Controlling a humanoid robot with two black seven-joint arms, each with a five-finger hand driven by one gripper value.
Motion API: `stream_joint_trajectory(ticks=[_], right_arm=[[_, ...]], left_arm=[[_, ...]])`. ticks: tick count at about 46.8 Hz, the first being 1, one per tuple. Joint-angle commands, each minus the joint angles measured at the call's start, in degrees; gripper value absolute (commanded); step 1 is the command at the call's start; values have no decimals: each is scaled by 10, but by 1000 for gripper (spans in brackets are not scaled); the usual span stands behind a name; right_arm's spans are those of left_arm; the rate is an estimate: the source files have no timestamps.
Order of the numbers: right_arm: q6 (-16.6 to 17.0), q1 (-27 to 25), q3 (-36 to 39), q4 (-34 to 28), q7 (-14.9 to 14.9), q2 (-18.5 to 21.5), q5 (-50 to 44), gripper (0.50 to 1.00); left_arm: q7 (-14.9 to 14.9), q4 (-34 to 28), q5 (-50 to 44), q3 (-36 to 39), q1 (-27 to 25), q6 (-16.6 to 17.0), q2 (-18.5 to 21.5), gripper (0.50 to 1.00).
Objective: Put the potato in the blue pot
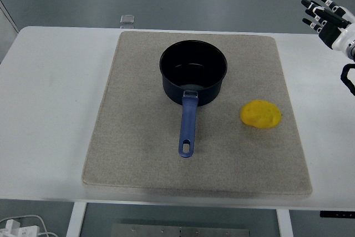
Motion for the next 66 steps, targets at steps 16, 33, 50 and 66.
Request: stream_joint_trajectory(ticks=[16,33,50,66], right_arm=[[-5,6,-2,76,33,-57,-79,944],[-57,-14,-12,254,99,-149,-338,942],[-51,-63,-33,425,156,-317,-641,940],[-43,-66,-126,498,182,-362,-668,940]], left_arm=[[0,0,0,-1,0,0,0,1000],[0,0,0,0,0,0,0,1000],[0,0,0,0,0,0,0,1000],[0,0,0,0,0,0,0,1000]])
